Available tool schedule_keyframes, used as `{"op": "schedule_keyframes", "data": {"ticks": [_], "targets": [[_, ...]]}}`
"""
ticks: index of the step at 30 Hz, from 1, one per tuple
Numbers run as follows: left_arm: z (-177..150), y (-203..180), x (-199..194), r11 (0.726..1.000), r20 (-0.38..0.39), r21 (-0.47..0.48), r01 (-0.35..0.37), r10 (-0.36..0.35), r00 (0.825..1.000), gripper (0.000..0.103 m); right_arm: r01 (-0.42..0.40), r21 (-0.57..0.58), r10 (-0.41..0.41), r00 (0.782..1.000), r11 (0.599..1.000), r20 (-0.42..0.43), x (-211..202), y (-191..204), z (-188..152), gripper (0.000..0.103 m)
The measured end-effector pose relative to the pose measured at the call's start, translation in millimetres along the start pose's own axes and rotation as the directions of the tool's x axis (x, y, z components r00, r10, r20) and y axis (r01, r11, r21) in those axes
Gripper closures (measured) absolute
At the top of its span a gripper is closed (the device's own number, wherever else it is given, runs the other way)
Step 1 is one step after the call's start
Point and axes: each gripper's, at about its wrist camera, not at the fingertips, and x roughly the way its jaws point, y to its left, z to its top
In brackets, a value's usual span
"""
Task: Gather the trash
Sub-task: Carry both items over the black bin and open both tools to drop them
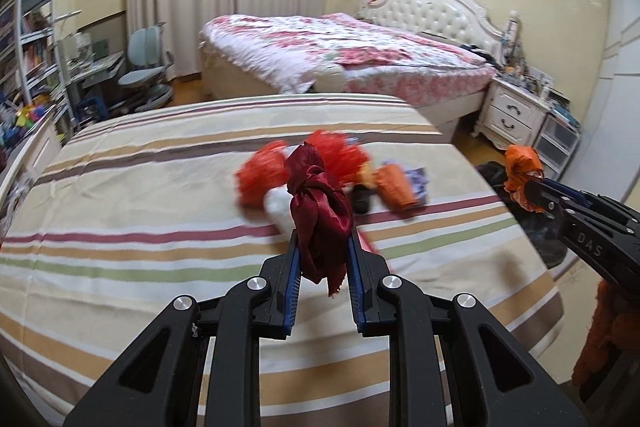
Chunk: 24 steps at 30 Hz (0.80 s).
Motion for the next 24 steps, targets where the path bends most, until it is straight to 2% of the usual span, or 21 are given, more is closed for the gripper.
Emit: {"op": "schedule_keyframes", "data": {"ticks": [5,12,24], "targets": [[11.9,-44.1,13.1,0.995,0.022,0.068,0.074,-0.076,0.997,0.081,0.07,0.061,-0.07,0.998,0.996,0.005,1.5,-40.1,-1.7,0.079],[29.4,-104.6,41.9,0.976,0.001,0.142,0.163,-0.165,0.986,0.081,0.147,0.146,-0.148,0.989,0.978,-0.007,16.1,-95.6,-5.1,0.079],[39.3,-182.5,92.4,0.948,-0.063,0.216,0.234,-0.226,0.972,0.081,0.204,0.228,-0.196,0.979,0.952,-0.058,46.5,-157.0,-13.7,0.079]]}}
